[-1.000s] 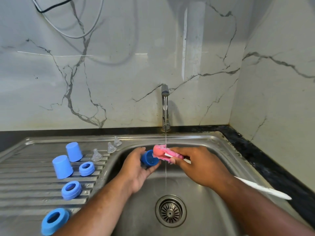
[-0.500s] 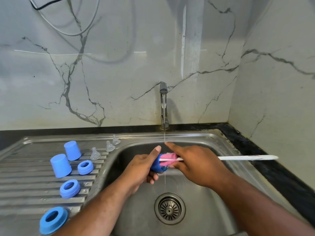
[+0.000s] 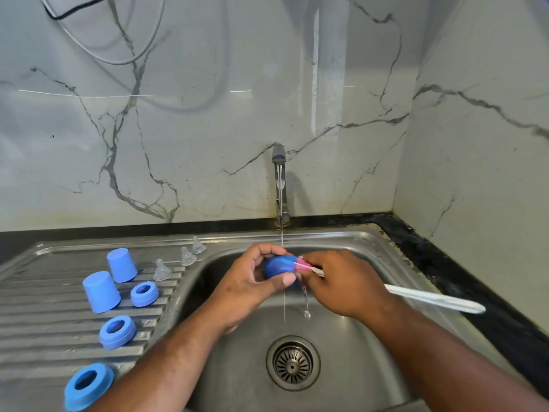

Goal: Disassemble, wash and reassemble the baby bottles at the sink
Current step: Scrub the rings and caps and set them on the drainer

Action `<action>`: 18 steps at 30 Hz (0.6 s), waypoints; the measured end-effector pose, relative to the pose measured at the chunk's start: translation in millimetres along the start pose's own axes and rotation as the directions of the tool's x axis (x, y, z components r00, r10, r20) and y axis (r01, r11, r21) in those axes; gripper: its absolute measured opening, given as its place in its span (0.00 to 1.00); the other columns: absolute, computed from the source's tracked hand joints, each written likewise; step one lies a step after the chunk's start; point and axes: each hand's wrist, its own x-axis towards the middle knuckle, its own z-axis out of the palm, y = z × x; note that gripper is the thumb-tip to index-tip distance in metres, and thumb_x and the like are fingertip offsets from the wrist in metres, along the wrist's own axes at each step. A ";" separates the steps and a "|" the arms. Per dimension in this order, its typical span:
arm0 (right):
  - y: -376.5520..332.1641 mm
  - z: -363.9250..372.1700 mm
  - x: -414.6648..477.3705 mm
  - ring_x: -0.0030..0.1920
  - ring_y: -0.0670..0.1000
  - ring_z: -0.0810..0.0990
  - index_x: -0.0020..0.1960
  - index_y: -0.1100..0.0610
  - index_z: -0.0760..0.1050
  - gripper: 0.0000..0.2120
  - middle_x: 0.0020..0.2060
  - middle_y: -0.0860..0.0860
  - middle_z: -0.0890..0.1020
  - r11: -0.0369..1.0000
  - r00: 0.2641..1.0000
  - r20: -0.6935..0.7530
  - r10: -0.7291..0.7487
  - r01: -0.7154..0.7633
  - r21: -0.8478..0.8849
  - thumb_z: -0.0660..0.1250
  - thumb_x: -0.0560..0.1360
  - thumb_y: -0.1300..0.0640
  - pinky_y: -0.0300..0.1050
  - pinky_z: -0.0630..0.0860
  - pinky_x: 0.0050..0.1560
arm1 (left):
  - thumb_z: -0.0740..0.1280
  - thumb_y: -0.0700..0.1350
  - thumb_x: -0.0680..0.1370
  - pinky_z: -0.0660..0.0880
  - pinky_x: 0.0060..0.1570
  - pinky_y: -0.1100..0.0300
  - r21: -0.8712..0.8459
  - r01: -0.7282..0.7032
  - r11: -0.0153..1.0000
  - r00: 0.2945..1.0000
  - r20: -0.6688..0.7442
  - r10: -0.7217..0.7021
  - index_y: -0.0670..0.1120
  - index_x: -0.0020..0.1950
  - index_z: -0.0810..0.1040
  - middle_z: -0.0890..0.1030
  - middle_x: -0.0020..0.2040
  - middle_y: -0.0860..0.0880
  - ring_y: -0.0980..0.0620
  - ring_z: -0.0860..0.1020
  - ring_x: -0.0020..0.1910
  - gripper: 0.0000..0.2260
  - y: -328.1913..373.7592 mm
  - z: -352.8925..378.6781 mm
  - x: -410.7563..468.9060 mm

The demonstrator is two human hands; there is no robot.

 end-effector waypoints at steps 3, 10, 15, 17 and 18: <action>-2.9 -0.7 -2.4 0.49 0.47 0.81 0.65 0.40 0.77 0.16 0.49 0.44 0.84 0.983 0.985 -0.057 -0.164 0.158 -0.088 0.61 0.80 0.38 0.43 0.71 0.42 | 0.69 0.52 0.77 0.81 0.56 0.54 -0.207 0.175 0.963 0.978 -0.076 -0.194 0.40 0.64 0.76 0.81 0.62 0.37 0.46 0.82 0.56 0.21 4.9 4.1 -1.5; -6.0 -3.1 -3.1 0.50 0.48 0.80 0.67 0.40 0.75 0.17 0.51 0.45 0.84 0.976 0.987 -0.005 -0.162 0.160 -0.145 0.59 0.82 0.39 0.44 0.74 0.45 | 0.57 0.68 0.79 0.69 0.29 0.61 0.183 0.348 0.920 0.929 0.065 -0.364 0.36 0.56 0.79 0.76 0.36 0.46 0.53 0.70 0.28 0.34 5.6 -8.3 -5.6; 1.5 3.0 1.7 0.40 0.47 0.80 0.44 0.44 0.83 0.13 0.42 0.46 0.83 0.979 0.974 0.216 0.061 -0.101 0.179 0.64 0.80 0.41 0.48 0.78 0.45 | 0.67 0.57 0.81 0.77 0.43 0.58 0.425 0.070 0.902 0.961 0.213 -0.174 0.49 0.63 0.76 0.79 0.42 0.49 0.54 0.76 0.39 0.16 4.1 -14.7 -3.5; 3.4 1.9 1.5 0.39 0.47 0.80 0.43 0.45 0.82 0.12 0.39 0.46 0.82 0.980 0.974 0.209 0.083 -0.117 0.158 0.64 0.79 0.42 0.46 0.75 0.41 | 0.70 0.51 0.81 0.78 0.47 0.60 0.425 0.025 0.905 0.964 0.231 -0.135 0.49 0.65 0.75 0.81 0.50 0.47 0.55 0.78 0.44 0.15 2.6 -14.7 -3.0; 3.5 0.8 1.1 0.40 0.47 0.79 0.44 0.44 0.81 0.11 0.39 0.46 0.83 0.988 0.979 0.185 0.082 -0.104 0.113 0.64 0.79 0.42 0.44 0.73 0.38 | 0.71 0.48 0.80 0.78 0.48 0.60 0.397 0.027 0.917 0.964 0.232 -0.129 0.49 0.66 0.75 0.82 0.54 0.46 0.54 0.79 0.47 0.15 2.6 -14.2 -3.6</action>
